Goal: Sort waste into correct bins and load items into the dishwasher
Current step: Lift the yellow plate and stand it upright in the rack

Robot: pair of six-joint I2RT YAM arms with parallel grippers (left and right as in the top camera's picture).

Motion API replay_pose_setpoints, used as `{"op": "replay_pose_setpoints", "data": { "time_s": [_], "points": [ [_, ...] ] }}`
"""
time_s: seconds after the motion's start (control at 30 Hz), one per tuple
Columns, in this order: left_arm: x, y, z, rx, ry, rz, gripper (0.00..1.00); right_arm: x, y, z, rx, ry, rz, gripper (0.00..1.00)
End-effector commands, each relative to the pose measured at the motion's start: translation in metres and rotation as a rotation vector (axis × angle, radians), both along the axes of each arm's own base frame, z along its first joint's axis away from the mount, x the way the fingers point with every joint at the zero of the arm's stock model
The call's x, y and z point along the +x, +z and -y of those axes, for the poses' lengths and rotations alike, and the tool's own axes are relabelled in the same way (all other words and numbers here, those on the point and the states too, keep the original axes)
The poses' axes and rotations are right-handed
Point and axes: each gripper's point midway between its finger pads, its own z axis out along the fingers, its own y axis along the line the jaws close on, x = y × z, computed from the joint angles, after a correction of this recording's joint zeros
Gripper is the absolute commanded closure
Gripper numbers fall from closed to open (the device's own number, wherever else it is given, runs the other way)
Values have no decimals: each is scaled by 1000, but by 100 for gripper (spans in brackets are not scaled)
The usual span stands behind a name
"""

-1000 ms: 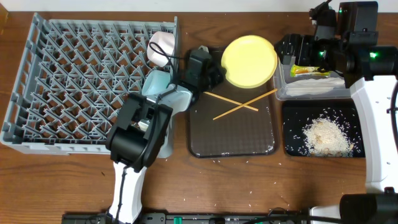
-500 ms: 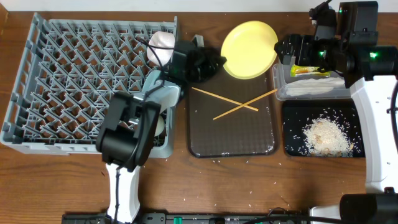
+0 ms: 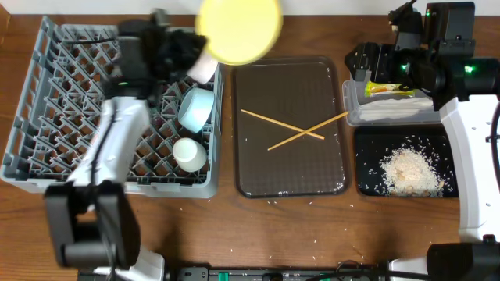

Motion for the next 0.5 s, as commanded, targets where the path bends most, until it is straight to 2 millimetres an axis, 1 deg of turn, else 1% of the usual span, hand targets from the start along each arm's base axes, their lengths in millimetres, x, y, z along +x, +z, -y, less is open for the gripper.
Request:
{"op": "replay_pose_setpoints", "data": {
  "time_s": [0.0, 0.03, 0.1, 0.13, 0.17, 0.23, 0.3, 0.47],
  "points": [
    [-14, 23, -61, 180, 87, 77, 92, -1, 4, 3, -8, 3, 15, 1],
    [-25, 25, -94, 274, 160, 64, 92, -1, 4, 3, -8, 3, 15, 1],
    [-36, 25, -129, 395, 241, 46, 92, -1, 4, 3, -8, 3, 15, 1],
    [-38, 25, -136, 425, 257, 43, 92, -1, 4, 3, -8, 3, 15, 1],
    [-43, 23, -157, 516, 306, 26, 92, -1, 4, 3, -8, 3, 15, 1],
    [-47, 18, -177, 620, 351, -1, 93, -1, 4, 3, -8, 3, 15, 1],
    [-55, 11, -200, 762, 416, -57, 93, -1, 4, 3, -8, 3, 15, 1],
    [-67, 10, -233, 982, 486, -126, 93, -1, 4, 3, -8, 3, 15, 1]
  ]
}}
